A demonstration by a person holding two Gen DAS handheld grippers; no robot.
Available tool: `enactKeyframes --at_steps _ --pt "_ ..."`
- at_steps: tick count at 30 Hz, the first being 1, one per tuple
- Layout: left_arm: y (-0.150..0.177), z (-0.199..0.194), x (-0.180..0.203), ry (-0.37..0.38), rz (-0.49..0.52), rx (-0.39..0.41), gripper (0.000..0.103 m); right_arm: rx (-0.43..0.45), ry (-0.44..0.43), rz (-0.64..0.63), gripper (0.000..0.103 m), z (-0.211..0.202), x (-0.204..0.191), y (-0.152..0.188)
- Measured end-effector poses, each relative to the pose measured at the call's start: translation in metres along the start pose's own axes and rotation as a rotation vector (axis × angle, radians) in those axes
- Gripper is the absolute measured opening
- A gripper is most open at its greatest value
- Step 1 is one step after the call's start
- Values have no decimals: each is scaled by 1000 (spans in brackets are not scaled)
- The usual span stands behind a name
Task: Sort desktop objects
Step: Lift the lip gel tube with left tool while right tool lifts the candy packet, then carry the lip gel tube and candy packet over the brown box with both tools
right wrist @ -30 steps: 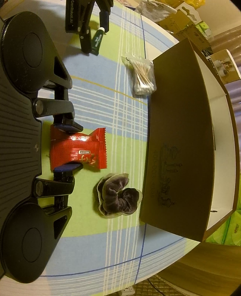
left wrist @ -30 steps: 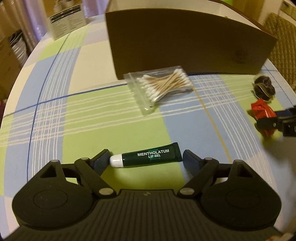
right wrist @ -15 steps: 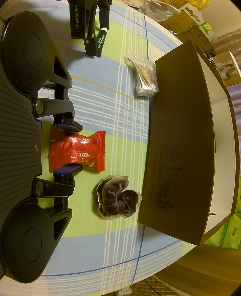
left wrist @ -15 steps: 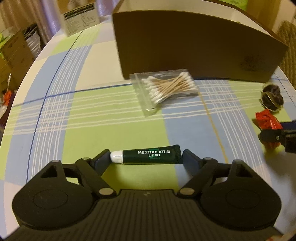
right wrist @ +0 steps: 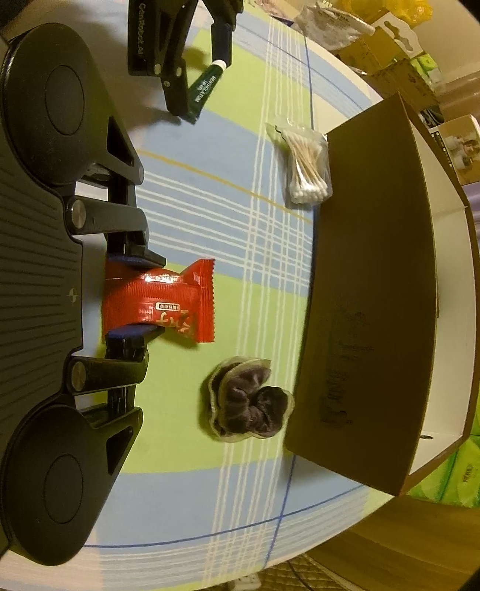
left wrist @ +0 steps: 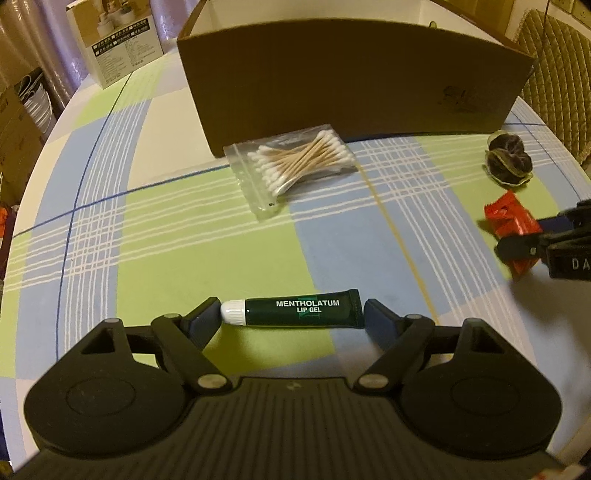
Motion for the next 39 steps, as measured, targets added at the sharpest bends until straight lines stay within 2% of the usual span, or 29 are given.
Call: enactKeyframes --at_steps 8,18,32,39 --pt "-15 -27 4 17 17 58 81 14 -12 -3 27 -20 -4 0" --pt "-39 -58 5 38 24 151 81 84 -45 -7 27 -52 -8 -19" --pt "-86 -81 -7 34 43 270 81 196 -110 -6 27 -84 -2 -71" --pt "-130 -82 -8 87 58 323 81 251 -116 1 27 -90 10 -112"
Point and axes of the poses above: each gripper's, at about its wrist camera, not at the fingertips, and z roughly the way its jaws point, x to its right, y to its underside, the point moved 1 cm from there along z, roughly the way its jaws point
